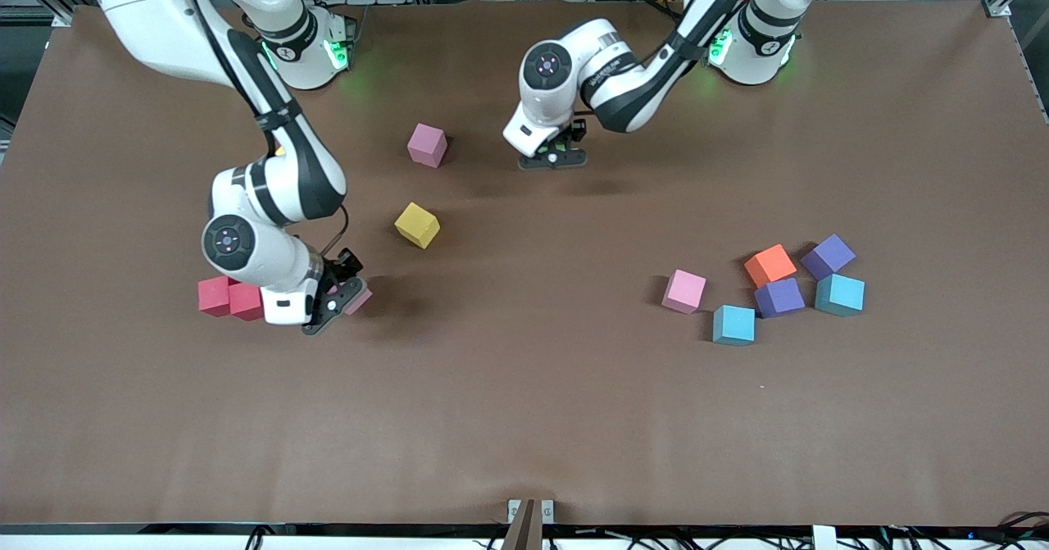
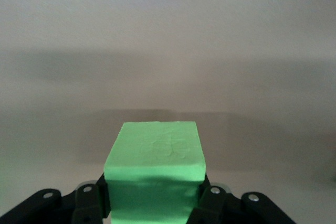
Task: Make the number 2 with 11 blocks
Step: 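Set the green down with the left gripper while the right gripper carries pink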
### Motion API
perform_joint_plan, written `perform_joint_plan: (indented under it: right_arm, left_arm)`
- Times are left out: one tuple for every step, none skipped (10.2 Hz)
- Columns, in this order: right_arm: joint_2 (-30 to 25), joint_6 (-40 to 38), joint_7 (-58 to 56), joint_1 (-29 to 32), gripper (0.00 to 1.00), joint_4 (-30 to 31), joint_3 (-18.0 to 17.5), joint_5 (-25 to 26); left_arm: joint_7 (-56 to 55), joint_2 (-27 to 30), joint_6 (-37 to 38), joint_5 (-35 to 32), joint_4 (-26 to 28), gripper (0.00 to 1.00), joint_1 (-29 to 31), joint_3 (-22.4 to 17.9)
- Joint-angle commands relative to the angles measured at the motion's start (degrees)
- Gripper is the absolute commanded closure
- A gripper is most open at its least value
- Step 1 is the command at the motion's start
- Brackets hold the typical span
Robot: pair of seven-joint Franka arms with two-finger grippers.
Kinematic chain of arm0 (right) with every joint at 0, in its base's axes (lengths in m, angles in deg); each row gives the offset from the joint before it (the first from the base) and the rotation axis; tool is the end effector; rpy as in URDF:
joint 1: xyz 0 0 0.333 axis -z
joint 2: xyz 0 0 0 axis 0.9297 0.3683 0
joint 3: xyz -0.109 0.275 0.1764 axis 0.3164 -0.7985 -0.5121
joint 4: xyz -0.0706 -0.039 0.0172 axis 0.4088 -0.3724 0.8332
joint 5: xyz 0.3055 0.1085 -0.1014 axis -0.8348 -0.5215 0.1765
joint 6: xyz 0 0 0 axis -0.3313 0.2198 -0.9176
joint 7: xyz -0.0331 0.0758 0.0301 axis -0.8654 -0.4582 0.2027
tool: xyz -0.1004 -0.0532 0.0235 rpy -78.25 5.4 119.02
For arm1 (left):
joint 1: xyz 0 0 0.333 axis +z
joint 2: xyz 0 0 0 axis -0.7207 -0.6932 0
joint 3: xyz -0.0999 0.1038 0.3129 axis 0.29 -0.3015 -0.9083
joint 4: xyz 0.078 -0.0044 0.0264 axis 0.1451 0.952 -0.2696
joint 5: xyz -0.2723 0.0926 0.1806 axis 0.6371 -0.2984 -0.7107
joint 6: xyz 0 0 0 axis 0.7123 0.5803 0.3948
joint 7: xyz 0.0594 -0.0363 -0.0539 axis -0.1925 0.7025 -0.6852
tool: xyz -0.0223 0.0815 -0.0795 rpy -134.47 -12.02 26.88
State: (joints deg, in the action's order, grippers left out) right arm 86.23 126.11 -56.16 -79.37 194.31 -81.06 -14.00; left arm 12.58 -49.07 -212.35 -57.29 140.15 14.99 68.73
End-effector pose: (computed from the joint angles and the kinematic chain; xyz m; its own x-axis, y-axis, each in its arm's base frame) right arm 0.5778 0.1634 0.3067 0.7208 0.6925 -0.0285 0.6866 -0.7191 -0.1072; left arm 0.2932 -0.4714 0.3032 0.9727 0.0447 -0.2279 0.0412 -0.9990 -0.0197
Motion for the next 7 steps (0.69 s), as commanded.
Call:
perform_joint_plan:
  right_arm:
    - [-1.54, -1.12, 3.12, -1.05, 0.68, 0.68, 0.02, -0.11]
    - [-1.63, -1.47, 3.91, -1.4, 0.68, 0.68, 0.02, -0.11]
    - [-1.81, -1.65, 4.44, -2.19, 0.69, 0.6, 0.02, -0.11]
    - [-1.98, -1.65, 4.45, -2.89, 0.7, 0.6, 0.02, -0.11]
    - [-2.07, -1.74, 4.36, -3.07, 0.72, 0.68, 0.02, -0.11]
    - [-2.07, -1.82, 4.36, -3.51, 0.72, 0.77, 0.02, -0.11]
    - [-2.16, -3.04, 4.45, -3.86, 0.69, 0.6, -0.07, -0.11]
  left_arm:
    - [-0.4, -3.67, -4.96, 0.18, -0.48, 1.0, -1.57, 0.14]
    - [-0.4, -4.74, -6.8, 0.17, -0.48, 1.0, -1.92, 0.14]
    - [-0.4, -5.36, -7.17, 0.17, -0.48, 1.0, -2.45, 0.05]
    - [-0.31, -5.54, -7.17, 0.17, -0.4, 1.0, -2.54, 0.05]
    - [-0.31, -5.97, -7.17, 0.17, -0.4, 1.0, -2.63, -0.03]
    - [-0.23, -6.59, -7.17, -0.35, -0.4, 1.0, -2.72, -0.03]
    - [-0.49, -7.11, -7.17, -2.1, -0.4, 0.99, -2.81, -0.03]
